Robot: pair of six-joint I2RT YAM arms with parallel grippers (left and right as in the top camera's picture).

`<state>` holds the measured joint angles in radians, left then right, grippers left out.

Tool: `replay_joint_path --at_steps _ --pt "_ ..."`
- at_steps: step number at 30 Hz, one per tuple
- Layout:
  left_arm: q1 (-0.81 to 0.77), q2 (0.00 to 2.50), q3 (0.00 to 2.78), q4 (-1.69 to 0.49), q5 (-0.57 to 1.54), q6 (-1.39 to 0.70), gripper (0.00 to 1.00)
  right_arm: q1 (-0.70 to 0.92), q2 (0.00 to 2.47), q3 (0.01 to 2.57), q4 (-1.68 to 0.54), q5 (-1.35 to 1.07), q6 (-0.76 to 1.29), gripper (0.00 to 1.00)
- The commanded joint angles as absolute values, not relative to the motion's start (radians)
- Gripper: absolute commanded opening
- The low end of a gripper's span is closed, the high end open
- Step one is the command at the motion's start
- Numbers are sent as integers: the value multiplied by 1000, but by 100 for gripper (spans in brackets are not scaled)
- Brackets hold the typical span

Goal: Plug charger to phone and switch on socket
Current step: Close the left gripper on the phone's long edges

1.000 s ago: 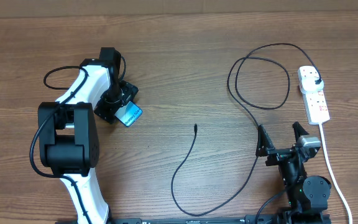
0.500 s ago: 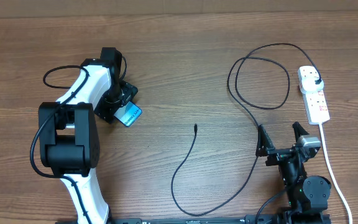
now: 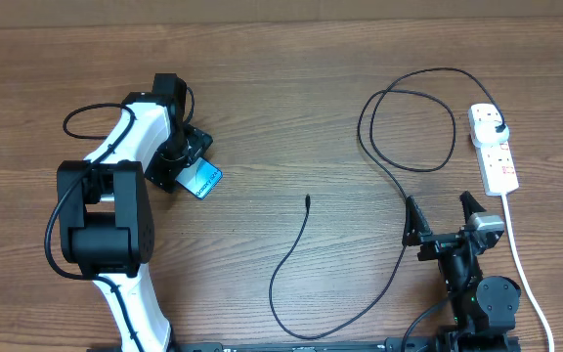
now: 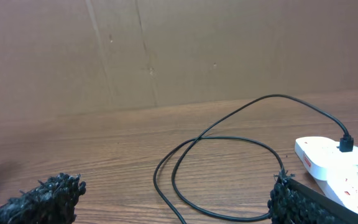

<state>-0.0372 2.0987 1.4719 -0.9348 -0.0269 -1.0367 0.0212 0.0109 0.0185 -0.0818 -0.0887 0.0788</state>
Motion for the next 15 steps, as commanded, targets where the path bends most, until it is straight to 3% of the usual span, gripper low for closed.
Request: replay_joint_path --at_steps 1,15 --pt "-25 2123 1464 -937 -78 -1016 100 22 3 8 -78 -80 86 100" --pt "-25 2123 1464 -928 -59 -1016 95 22 3 8 -78 -80 86 100"
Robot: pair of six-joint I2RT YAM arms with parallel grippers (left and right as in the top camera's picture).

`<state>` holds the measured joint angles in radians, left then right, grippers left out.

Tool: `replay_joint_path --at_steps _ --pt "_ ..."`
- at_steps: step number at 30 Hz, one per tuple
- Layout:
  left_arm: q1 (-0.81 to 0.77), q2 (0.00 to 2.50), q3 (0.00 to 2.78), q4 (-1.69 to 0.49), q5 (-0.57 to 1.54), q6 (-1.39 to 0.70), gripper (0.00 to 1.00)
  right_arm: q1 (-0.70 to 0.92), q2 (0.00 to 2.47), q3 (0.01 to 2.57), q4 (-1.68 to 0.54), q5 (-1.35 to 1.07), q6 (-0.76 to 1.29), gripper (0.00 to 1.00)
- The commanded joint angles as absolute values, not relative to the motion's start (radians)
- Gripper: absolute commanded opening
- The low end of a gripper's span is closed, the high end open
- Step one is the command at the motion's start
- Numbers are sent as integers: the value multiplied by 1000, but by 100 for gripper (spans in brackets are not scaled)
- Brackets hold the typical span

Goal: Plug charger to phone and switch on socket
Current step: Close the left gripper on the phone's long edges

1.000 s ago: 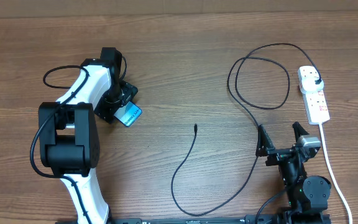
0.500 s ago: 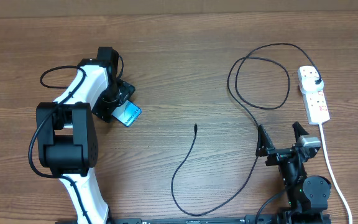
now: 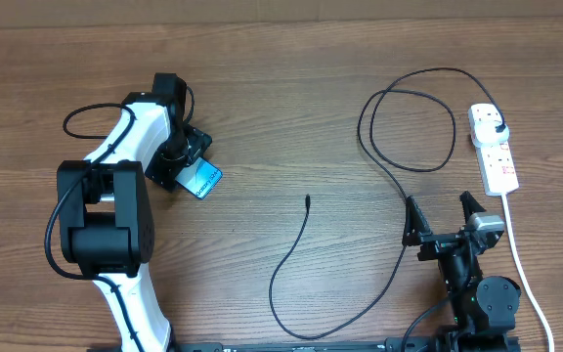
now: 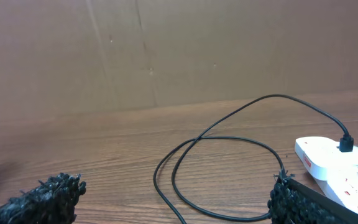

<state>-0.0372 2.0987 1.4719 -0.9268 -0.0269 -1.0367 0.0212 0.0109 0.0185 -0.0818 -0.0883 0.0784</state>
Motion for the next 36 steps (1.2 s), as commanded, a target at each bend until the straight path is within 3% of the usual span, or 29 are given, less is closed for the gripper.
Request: replay_joint_path --at_steps 1,6,17,30,36 --pt "-25 2123 1464 -928 -59 -1016 95 22 3 8 -78 -80 86 100" --pt "-25 2123 1464 -927 -59 -1016 84 22 3 8 -78 -80 86 100" --pt "-25 2123 1464 -926 -59 -1016 81 22 3 8 -78 -80 86 100" --pt "-26 2123 1464 -919 -59 -1009 71 22 3 8 -78 -80 86 100" --pt "-26 2123 1464 -915 -60 -1009 59 22 3 8 -78 -80 86 100"
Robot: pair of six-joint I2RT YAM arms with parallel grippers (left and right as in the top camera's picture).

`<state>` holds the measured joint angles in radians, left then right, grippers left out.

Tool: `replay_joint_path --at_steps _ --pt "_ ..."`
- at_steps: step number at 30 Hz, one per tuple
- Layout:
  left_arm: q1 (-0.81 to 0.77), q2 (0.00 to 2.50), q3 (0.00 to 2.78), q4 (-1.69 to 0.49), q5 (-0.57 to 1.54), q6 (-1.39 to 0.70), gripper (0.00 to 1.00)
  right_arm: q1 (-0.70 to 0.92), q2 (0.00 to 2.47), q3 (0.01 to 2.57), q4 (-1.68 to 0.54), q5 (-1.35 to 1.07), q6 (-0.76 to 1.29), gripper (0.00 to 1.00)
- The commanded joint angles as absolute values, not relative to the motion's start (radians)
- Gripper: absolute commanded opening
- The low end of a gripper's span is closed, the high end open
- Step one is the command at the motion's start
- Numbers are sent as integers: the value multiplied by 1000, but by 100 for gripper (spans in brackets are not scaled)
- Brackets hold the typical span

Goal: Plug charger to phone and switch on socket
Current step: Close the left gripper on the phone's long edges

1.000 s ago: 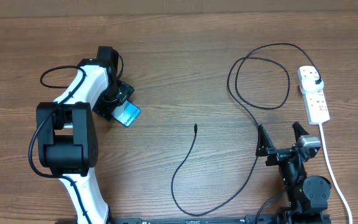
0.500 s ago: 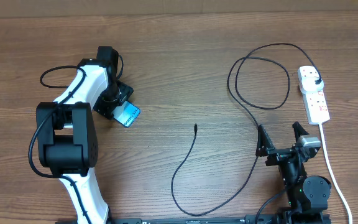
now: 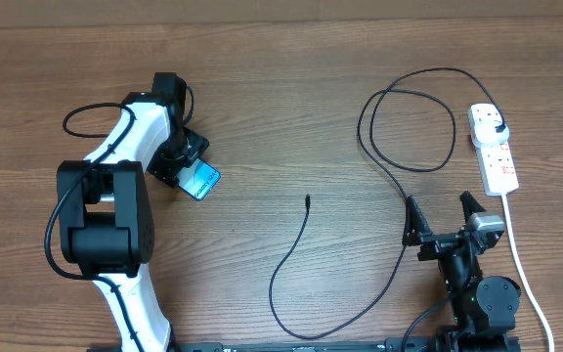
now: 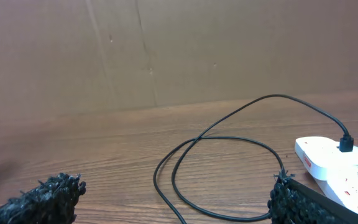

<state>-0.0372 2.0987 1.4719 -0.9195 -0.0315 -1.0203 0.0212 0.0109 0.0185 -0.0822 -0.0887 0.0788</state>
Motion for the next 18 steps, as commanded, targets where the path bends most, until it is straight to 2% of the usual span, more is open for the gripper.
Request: replay_joint_path --at_steps 1,9,14,18 --pt "-26 2123 1464 -913 -60 -1009 57 22 3 8 -78 -80 86 100" --pt "-26 2123 1464 -907 -59 -1009 28 22 3 8 -78 -80 86 100" --pt "-26 2123 1464 -904 -60 -1009 4 22 3 8 -78 -80 86 100" --pt "-27 2122 1464 -904 -59 -1009 4 22 3 8 -78 -80 86 100"
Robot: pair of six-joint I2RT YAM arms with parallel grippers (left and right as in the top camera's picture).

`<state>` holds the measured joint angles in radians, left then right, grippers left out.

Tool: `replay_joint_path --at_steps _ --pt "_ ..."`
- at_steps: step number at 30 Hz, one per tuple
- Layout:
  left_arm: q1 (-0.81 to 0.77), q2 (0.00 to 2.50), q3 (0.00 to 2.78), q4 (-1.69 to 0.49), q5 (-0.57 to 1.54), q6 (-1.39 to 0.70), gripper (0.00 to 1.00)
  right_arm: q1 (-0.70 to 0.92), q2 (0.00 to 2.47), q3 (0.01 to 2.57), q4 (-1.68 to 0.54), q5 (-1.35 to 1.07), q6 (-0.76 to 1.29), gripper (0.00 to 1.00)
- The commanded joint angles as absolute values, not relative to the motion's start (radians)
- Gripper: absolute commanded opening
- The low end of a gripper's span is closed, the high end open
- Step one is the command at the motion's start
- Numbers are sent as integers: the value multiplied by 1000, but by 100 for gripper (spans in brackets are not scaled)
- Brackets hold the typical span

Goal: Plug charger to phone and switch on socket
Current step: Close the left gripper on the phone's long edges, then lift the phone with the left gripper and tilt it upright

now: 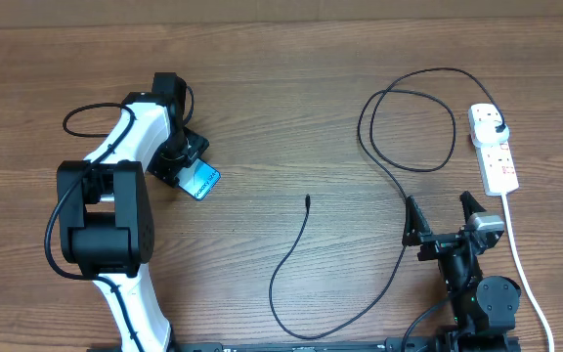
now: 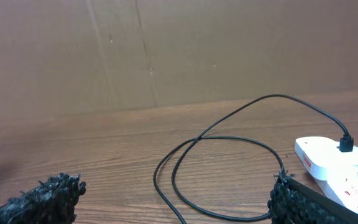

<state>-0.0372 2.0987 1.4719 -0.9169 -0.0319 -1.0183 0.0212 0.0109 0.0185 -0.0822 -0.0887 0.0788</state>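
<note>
The phone [image 1: 201, 181], its blue screen up, lies at the left of the table with its far end under my left gripper [image 1: 177, 159], which appears shut on it. The black charger cable [image 1: 296, 249] runs from its free tip [image 1: 307, 199] mid-table through a loop [image 2: 216, 177] to the plug [image 2: 347, 144] in the white power strip [image 1: 493, 147]. My right gripper [image 1: 443, 217] stands open near the front right. Its fingers [image 2: 45, 198] are wide apart with only cable and wood between them.
A thin black wire [image 1: 81, 117] loops on the wood beside the left arm. The strip's white lead [image 1: 521, 259] runs to the front edge past the right arm. A brown cardboard wall [image 2: 179, 50] stands behind the table.
My left gripper sat on the phone's far end at every moment. Between 1.8 s and 0.6 s ago it and the phone shifted slightly left. My right gripper stayed open in the same spot, and the cable and power strip did not move.
</note>
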Motion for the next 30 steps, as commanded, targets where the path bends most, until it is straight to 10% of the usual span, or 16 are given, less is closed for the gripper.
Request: replay_joint_path --at_steps 1,23,30 --pt "-26 2122 1464 -904 -59 -1008 4 22 3 8 -78 -80 86 100" --pt "-27 2078 1707 -1113 -47 -964 4 22 3 8 -78 -80 86 100" --pt "-27 2078 1746 -1111 301 -894 4 22 3 8 -78 -80 86 100"
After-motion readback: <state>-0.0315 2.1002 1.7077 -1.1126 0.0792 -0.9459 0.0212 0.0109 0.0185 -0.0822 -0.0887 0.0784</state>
